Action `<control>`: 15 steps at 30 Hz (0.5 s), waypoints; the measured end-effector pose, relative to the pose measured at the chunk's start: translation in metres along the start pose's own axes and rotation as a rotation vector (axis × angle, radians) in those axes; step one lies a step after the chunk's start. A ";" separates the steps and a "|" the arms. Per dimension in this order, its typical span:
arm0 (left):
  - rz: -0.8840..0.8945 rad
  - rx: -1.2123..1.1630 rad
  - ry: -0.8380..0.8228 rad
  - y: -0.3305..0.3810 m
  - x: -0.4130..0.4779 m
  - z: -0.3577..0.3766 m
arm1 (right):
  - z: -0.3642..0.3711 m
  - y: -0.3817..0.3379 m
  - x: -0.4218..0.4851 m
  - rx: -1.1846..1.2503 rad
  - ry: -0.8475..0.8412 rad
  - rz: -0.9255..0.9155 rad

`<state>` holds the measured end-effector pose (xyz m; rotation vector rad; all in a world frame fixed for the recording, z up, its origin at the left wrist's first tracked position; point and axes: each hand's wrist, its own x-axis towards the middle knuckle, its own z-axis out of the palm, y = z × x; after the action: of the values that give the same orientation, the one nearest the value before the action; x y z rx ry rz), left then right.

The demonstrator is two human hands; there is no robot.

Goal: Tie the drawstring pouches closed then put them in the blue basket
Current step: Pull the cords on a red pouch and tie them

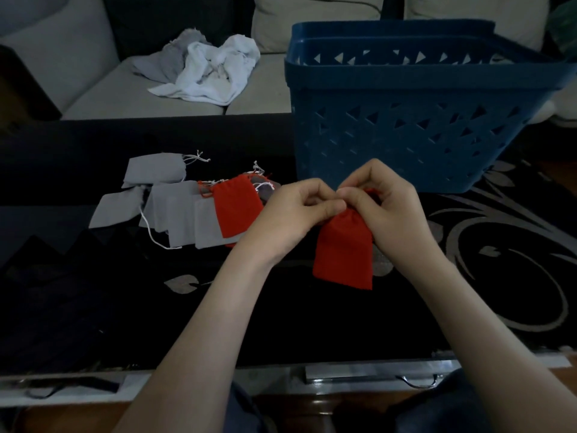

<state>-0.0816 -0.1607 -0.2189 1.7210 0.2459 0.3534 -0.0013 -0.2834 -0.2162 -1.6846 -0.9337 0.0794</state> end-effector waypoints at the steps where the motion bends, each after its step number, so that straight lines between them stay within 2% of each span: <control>1: -0.017 -0.005 -0.016 -0.002 0.001 0.000 | 0.001 0.000 0.000 -0.010 -0.002 -0.011; 4: -0.035 0.067 -0.020 -0.006 0.003 0.002 | 0.000 -0.002 0.001 0.015 0.029 -0.019; 7: -0.009 0.032 0.092 -0.005 0.003 0.003 | -0.005 -0.003 0.002 -0.005 0.027 -0.033; 11: -0.015 -0.201 0.217 0.002 0.004 -0.003 | -0.011 0.004 0.004 -0.096 -0.069 -0.044; 15: -0.050 -0.439 0.209 0.009 0.005 -0.006 | -0.011 0.013 0.004 -0.203 -0.194 -0.074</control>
<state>-0.0798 -0.1551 -0.2087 1.2445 0.3358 0.5109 0.0140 -0.2904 -0.2221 -1.8507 -1.1807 0.1028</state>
